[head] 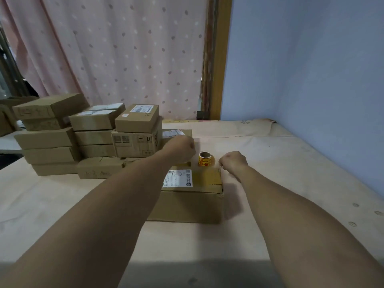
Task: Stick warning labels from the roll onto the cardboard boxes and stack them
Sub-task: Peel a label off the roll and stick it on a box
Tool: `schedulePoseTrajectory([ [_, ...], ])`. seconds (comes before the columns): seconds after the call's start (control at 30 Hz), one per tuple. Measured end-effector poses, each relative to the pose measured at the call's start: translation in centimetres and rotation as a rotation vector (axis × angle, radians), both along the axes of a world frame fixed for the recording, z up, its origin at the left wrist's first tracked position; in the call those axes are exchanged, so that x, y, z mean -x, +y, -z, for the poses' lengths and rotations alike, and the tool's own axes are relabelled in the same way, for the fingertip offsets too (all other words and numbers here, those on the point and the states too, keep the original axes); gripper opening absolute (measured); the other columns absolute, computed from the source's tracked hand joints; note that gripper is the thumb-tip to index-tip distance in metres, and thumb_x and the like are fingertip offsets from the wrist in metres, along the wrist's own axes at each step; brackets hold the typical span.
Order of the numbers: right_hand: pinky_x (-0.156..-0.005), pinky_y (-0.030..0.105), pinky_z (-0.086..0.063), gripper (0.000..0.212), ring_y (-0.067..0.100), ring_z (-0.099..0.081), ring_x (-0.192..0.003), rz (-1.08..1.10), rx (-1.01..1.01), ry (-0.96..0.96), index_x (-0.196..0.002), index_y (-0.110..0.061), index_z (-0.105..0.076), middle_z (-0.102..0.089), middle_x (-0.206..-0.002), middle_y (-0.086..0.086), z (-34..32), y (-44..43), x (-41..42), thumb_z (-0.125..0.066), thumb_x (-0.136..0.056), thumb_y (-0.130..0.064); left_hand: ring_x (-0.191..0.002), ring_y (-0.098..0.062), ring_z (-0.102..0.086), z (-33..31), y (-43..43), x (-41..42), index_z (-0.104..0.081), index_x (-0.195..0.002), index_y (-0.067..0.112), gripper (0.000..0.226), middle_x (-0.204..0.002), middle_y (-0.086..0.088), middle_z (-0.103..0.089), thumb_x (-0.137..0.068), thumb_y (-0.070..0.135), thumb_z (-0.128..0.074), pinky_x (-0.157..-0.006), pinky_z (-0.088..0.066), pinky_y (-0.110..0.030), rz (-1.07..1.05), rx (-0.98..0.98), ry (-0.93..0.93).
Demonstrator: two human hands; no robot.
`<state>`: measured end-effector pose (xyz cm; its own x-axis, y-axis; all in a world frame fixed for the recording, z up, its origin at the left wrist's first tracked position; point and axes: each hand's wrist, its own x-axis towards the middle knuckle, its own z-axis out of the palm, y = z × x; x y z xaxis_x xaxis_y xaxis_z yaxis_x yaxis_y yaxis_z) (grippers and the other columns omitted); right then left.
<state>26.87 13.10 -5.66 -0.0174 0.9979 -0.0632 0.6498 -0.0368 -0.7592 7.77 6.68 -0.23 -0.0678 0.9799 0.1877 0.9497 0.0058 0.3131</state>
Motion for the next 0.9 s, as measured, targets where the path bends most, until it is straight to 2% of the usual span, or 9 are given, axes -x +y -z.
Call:
schedulePoseTrajectory([
  [0.1, -0.076, 0.034, -0.054, 0.020, 0.031, -0.065, -0.092, -0.006, -0.003, 0.001, -0.098, -0.005, -0.072, -0.069, -0.096, 0.012, 0.9, 1.6, -0.8, -0.057, -0.090, -0.015, -0.090, -0.019, -0.064, 0.9, 3.3, -2.3, -0.071, -0.108, 0.015, 0.019, -0.097, -0.002, -0.069, -0.097, 0.025, -0.059, -0.085, -0.058, -0.036, 0.085, 0.016, 0.066],
  [0.17, -0.081, 0.036, -0.054, 0.021, 0.030, -0.064, -0.094, -0.044, -0.028, 0.006, -0.098, -0.007, -0.073, -0.069, -0.097, 0.010, 1.6, 2.9, -1.0, -0.056, -0.091, -0.015, -0.089, -0.019, -0.063, 1.5, 5.0, -3.4, -0.070, -0.111, 0.017, 0.020, -0.101, -0.002, -0.069, -0.097, 0.028, -0.061, -0.075, -0.055, -0.030, 0.135, 0.033, 0.192],
  [0.23, -0.089, 0.036, -0.054, 0.021, 0.026, -0.063, -0.100, -0.092, -0.059, 0.010, -0.099, -0.012, -0.076, -0.071, -0.104, 0.005, 2.4, 4.2, -0.9, -0.056, -0.092, -0.014, -0.088, -0.018, -0.060, 2.3, 6.7, -4.0, -0.069, -0.113, 0.018, 0.020, -0.104, -0.002, -0.067, -0.097, 0.024, -0.059, -0.065, -0.044, -0.024, 0.181, 0.041, 0.267],
  [0.37, -0.095, 0.036, -0.052, 0.023, 0.024, -0.061, -0.108, -0.123, -0.059, 0.030, -0.112, -0.015, -0.076, -0.070, -0.116, 0.003, 3.8, 6.6, -0.1, -0.059, -0.095, -0.017, -0.087, -0.020, -0.062, 4.4, 9.9, -4.5, -0.067, -0.112, 0.016, 0.021, -0.100, -0.004, -0.067, -0.096, 0.025, -0.057, -0.079, -0.056, -0.034, 0.200, 0.096, 0.322],
  [0.47, -0.095, 0.039, -0.053, 0.025, 0.028, -0.062, -0.110, -0.128, -0.041, 0.044, -0.112, -0.015, -0.075, -0.071, -0.116, 0.005, 5.1, 8.0, 0.8, -0.058, -0.095, -0.023, -0.086, -0.021, -0.059, 5.6, 11.5, -4.9, -0.063, -0.106, 0.011, 0.021, -0.098, -0.007, -0.064, -0.097, 0.028, -0.053, -0.082, -0.055, -0.038, 0.173, 0.131, 0.360],
  [0.57, -0.092, 0.041, -0.056, 0.023, 0.028, -0.065, -0.104, -0.104, -0.006, 0.156, -0.103, -0.017, -0.074, -0.073, -0.109, 0.006, 6.0, 8.9, 1.5, -0.053, -0.096, -0.021, -0.088, -0.024, -0.057, 6.5, 12.9, -5.2, -0.059, -0.108, 0.009, 0.023, -0.101, -0.010, -0.064, -0.096, 0.028, -0.053, -0.084, -0.053, -0.039, 0.104, 0.071, 0.321],
  [0.67, -0.088, 0.043, -0.057, 0.030, 0.027, -0.068, -0.096, -0.089, 0.001, 0.230, -0.088, -0.018, -0.072, -0.074, -0.099, 0.005, 6.7, 9.5, 1.6, -0.045, -0.097, -0.028, -0.095, -0.031, -0.061, 6.9, 13.6, -5.0, -0.056, -0.111, 0.008, 0.029, -0.103, -0.013, -0.064, -0.094, 0.031, -0.054, -0.085, -0.055, -0.046, 0.008, 0.064, 0.210],
  [0.8, -0.077, 0.040, -0.055, 0.033, 0.023, -0.068, -0.086, -0.081, -0.041, 0.290, -0.079, -0.014, -0.074, -0.074, -0.081, -0.001, 7.3, 9.3, 1.2, -0.049, -0.095, -0.028, -0.093, -0.029, -0.063, 7.0, 14.0, -4.8, -0.064, -0.108, 0.008, 0.037, -0.102, -0.014, -0.067, -0.092, 0.042, -0.059, -0.081, -0.059, -0.044, -0.090, 0.075, 0.065],
  [0.9, -0.074, 0.039, -0.055, 0.029, 0.022, -0.069, -0.087, -0.052, -0.086, 0.332, -0.080, -0.014, -0.075, -0.074, -0.083, -0.001, 7.6, 8.9, 1.0, -0.053, -0.095, -0.025, -0.095, -0.026, -0.063, 7.1, 13.9, -4.6, -0.064, -0.114, 0.009, 0.029, -0.105, -0.011, -0.066, -0.094, 0.030, -0.062, -0.084, -0.060, -0.042, -0.135, 0.079, -0.035],
])
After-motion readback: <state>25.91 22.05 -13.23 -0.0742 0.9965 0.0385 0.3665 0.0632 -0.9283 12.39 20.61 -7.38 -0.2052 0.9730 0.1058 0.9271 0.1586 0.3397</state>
